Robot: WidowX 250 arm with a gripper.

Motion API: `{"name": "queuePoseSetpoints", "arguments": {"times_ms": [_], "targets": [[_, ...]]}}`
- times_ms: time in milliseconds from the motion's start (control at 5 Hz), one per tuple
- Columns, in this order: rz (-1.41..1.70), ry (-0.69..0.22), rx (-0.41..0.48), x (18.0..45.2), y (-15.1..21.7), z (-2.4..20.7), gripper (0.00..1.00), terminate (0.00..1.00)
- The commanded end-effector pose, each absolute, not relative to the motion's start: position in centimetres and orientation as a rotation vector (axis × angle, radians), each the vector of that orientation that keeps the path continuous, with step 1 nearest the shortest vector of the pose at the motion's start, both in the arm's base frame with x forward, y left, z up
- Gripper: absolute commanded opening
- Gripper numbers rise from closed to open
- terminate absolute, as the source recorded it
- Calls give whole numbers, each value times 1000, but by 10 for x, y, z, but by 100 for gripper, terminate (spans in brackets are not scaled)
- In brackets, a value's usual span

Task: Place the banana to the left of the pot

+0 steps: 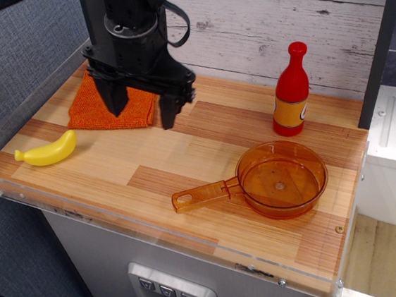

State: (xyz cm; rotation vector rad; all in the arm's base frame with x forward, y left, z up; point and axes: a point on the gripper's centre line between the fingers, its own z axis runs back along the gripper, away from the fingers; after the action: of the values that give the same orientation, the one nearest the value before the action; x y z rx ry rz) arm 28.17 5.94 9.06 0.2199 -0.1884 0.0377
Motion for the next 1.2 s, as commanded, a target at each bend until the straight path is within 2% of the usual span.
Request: {"name": "queuePoseSetpoints", "arguments": {"times_ms": [0, 400, 600, 1000], "targets": [[-184, -119, 327, 265, 100, 117, 100, 0], [-448, -100, 172, 268, 170, 83, 100, 0], [-494, -123, 196, 276, 188, 63, 100, 0], [-515, -74, 164, 274, 199, 45, 100, 0]]}}
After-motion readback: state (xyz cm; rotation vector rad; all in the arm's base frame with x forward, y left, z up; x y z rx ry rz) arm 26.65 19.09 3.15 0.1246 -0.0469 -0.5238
